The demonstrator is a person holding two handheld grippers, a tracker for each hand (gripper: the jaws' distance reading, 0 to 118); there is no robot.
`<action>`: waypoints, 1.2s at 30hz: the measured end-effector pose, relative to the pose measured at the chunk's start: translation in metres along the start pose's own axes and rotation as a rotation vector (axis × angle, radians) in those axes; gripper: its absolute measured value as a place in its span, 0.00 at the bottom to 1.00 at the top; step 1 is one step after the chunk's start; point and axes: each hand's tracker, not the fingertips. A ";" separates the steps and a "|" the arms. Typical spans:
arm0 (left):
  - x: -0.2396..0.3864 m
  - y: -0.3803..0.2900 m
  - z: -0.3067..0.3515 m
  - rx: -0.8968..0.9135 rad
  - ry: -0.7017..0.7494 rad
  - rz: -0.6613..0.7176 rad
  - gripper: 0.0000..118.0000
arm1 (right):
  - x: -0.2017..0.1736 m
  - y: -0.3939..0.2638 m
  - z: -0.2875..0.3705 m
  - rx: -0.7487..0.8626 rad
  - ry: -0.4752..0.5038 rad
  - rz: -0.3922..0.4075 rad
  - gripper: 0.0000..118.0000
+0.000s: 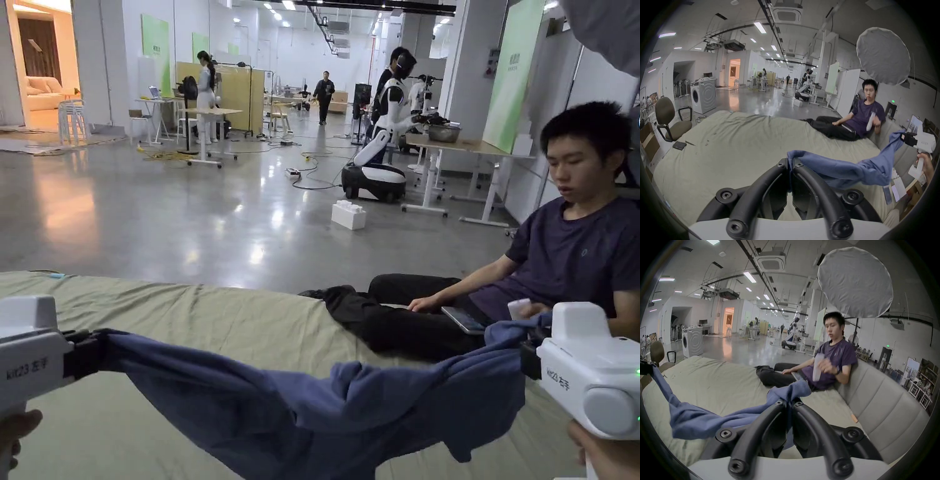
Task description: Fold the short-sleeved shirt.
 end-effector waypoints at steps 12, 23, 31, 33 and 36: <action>0.020 0.054 0.010 0.066 0.011 -0.027 0.04 | -0.016 0.056 0.008 0.116 -0.013 0.021 0.04; 0.029 0.103 -0.035 0.074 0.049 -0.049 0.04 | -0.013 0.091 -0.045 0.120 -0.063 -0.007 0.04; 0.033 0.159 -0.067 0.120 0.080 -0.065 0.04 | -0.011 0.140 -0.087 0.146 -0.087 -0.033 0.05; 0.032 0.174 -0.071 0.142 0.089 -0.065 0.04 | -0.012 0.154 -0.093 0.164 -0.088 -0.024 0.05; 0.034 0.192 -0.073 0.174 0.099 -0.072 0.04 | -0.014 0.173 -0.101 0.208 -0.103 -0.007 0.04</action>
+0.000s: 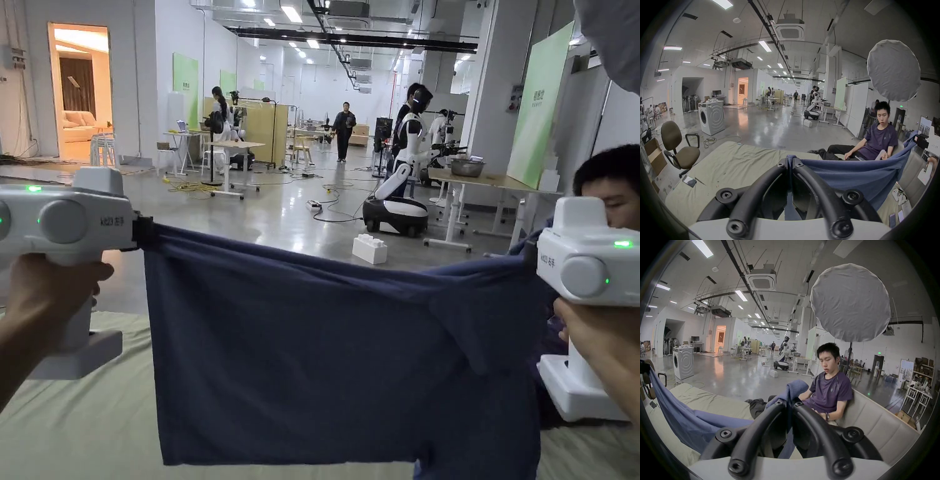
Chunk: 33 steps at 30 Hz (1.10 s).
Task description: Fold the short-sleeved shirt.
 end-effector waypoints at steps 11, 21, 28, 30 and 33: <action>-0.001 -0.047 -0.002 -0.025 -0.003 -0.050 0.04 | -0.008 -0.053 0.015 -0.022 0.006 0.019 0.05; -0.011 -0.181 0.054 -0.104 -0.008 -0.012 0.04 | -0.008 -0.149 0.098 -0.088 0.021 -0.010 0.05; -0.026 -0.256 0.122 -0.152 -0.006 0.019 0.04 | -0.007 -0.198 0.170 -0.138 0.058 0.016 0.05; -0.029 -0.276 0.138 -0.187 -0.003 0.029 0.04 | -0.008 -0.214 0.189 -0.168 0.080 0.023 0.05; -0.039 -0.315 0.156 -0.240 0.001 0.046 0.04 | -0.011 -0.243 0.219 -0.222 0.083 0.043 0.05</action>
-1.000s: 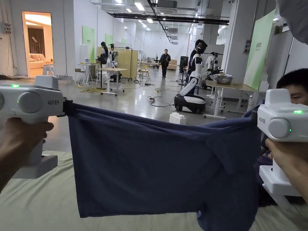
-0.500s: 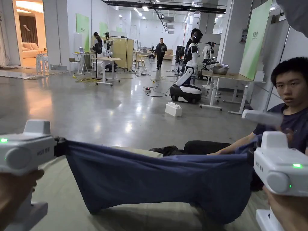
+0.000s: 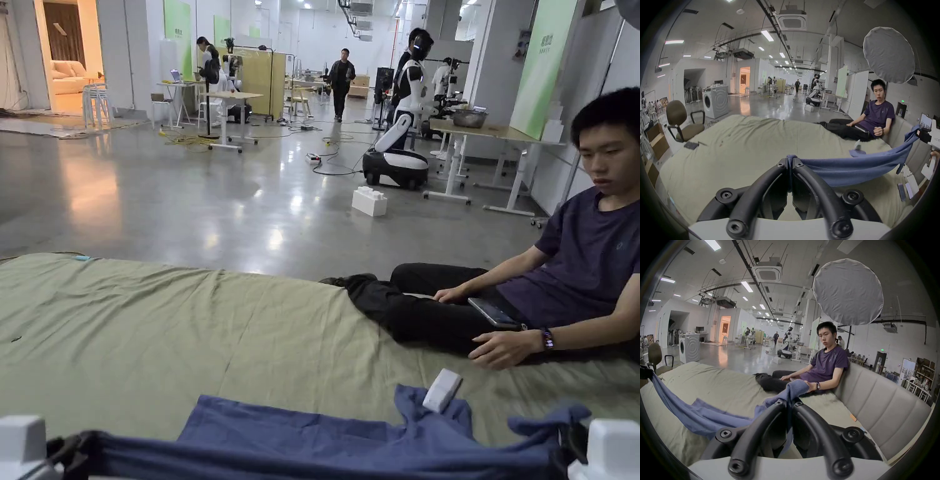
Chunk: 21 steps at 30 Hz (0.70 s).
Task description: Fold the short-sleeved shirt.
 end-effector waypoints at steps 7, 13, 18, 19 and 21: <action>-0.002 -0.078 0.016 -0.182 0.011 -0.013 0.04 | -0.009 -0.084 0.037 -0.205 0.016 -0.002 0.05; 0.005 -0.128 0.007 -0.343 0.024 -0.033 0.04 | -0.015 -0.142 0.039 -0.361 0.019 -0.006 0.05; 0.010 -0.149 -0.013 -0.430 0.027 -0.027 0.04 | -0.022 -0.174 0.028 -0.450 0.019 0.009 0.05; 0.011 -0.152 -0.018 -0.447 0.026 -0.028 0.04 | -0.022 -0.180 0.026 -0.460 0.017 -0.002 0.05; 0.013 -0.156 -0.024 -0.469 0.032 -0.027 0.04 | -0.023 -0.185 0.023 -0.490 0.020 -0.021 0.05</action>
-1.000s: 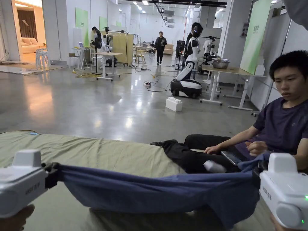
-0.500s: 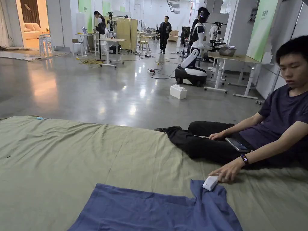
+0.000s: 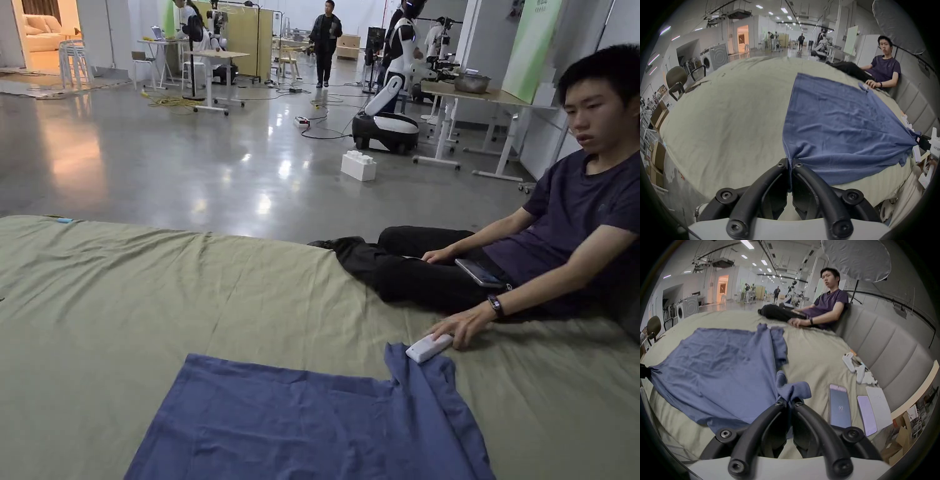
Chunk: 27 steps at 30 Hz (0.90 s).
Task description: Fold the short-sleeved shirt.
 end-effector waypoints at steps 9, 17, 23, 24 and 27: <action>0.019 0.035 0.015 0.115 0.029 -0.040 0.09 | -0.013 0.030 0.017 0.103 -0.009 -0.005 0.35; 0.067 0.098 0.065 0.502 -0.028 -0.038 0.64 | -0.041 0.102 0.049 0.431 0.030 -0.111 0.91; 0.091 0.119 0.098 0.733 -0.028 -0.027 0.63 | -0.055 0.131 0.070 0.638 0.010 -0.150 0.85; 0.094 0.119 0.103 0.769 -0.026 -0.029 0.62 | -0.057 0.134 0.073 0.668 -0.005 -0.144 0.77; 0.103 0.117 0.112 0.817 0.022 -0.044 0.30 | -0.059 0.136 0.076 0.680 0.025 -0.172 0.28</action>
